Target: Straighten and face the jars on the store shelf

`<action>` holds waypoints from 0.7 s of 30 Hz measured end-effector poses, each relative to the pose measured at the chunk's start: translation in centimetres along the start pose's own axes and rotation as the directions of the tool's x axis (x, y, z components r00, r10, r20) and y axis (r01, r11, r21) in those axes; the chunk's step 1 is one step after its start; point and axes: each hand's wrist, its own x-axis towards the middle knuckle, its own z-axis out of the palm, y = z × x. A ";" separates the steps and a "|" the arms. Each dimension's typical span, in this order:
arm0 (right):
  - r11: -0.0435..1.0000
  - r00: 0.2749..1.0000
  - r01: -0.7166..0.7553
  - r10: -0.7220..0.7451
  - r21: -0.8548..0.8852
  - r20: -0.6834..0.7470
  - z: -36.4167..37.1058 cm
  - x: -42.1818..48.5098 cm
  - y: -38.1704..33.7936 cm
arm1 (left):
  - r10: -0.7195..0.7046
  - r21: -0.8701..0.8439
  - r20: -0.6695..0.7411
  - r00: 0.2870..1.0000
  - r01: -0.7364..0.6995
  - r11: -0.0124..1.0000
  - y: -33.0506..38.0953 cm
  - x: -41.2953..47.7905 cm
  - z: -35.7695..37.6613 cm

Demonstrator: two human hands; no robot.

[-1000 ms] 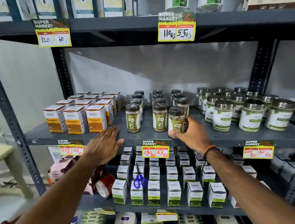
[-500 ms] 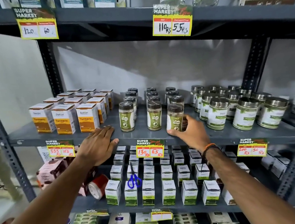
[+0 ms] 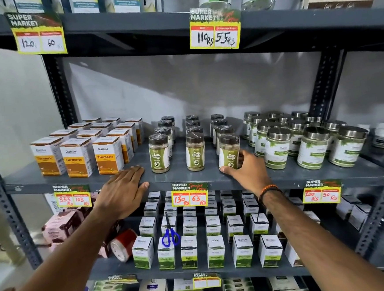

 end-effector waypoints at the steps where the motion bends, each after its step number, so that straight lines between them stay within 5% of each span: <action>1: 1.000 1.000 0.001 -0.001 -0.008 0.003 0.0 0.1 0.0 | -0.001 -0.001 0.002 1.000 0.001 1.000 0.0 0.0 0.0; 21: 0.998 0.999 -0.017 0.020 -0.066 0.050 -0.3 0.6 -0.1 | -0.018 -0.013 0.022 1.000 0.019 1.000 -0.1 0.1 0.2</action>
